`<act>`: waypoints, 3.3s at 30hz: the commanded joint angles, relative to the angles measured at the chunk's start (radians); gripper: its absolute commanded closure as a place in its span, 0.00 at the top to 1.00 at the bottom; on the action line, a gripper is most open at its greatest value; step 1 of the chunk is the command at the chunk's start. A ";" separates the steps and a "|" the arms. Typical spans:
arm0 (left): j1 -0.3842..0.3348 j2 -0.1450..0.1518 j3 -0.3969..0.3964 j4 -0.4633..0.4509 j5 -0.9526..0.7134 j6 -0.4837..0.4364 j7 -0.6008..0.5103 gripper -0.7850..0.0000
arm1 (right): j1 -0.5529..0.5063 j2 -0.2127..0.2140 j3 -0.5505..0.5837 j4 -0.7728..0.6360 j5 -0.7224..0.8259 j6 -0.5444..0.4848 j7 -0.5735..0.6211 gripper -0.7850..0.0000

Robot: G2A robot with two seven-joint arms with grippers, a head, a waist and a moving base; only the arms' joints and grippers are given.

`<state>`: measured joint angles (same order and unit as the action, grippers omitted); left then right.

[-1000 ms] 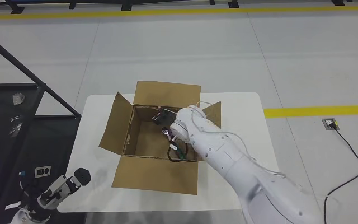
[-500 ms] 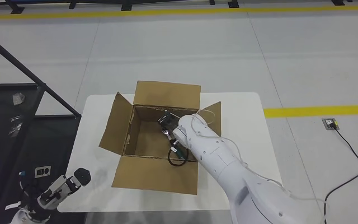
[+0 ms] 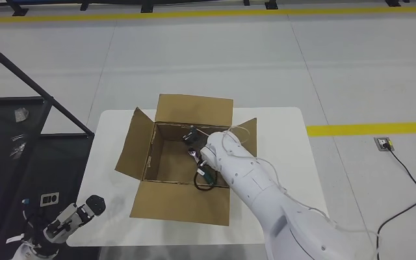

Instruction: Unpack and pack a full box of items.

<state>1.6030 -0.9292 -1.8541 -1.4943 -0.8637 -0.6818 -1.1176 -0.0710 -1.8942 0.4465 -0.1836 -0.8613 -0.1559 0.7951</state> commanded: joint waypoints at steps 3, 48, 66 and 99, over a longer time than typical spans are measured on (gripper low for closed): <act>0.012 -0.004 -0.007 -0.029 0.022 -0.001 0.043 1.00 | 0.007 -0.006 0.002 0.000 -0.010 0.005 -0.016 1.00; -0.211 -0.033 0.170 -0.129 0.473 0.149 0.351 1.00 | -0.058 0.126 0.126 -0.284 -0.117 -0.221 -0.463 1.00; -0.295 -0.042 0.262 -0.105 0.544 0.185 0.356 1.00 | -0.942 0.465 0.672 -1.726 -0.558 -0.165 -0.450 1.00; -0.381 -0.060 0.408 -0.112 0.690 0.316 0.394 1.00 | -1.034 0.539 1.168 -1.616 0.355 -0.190 -0.091 1.00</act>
<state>1.2239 -0.9892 -1.4484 -1.6070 -0.1779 -0.3709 -0.7253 -1.1309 -1.3587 1.6121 -1.8338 -0.5354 -0.3554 0.6366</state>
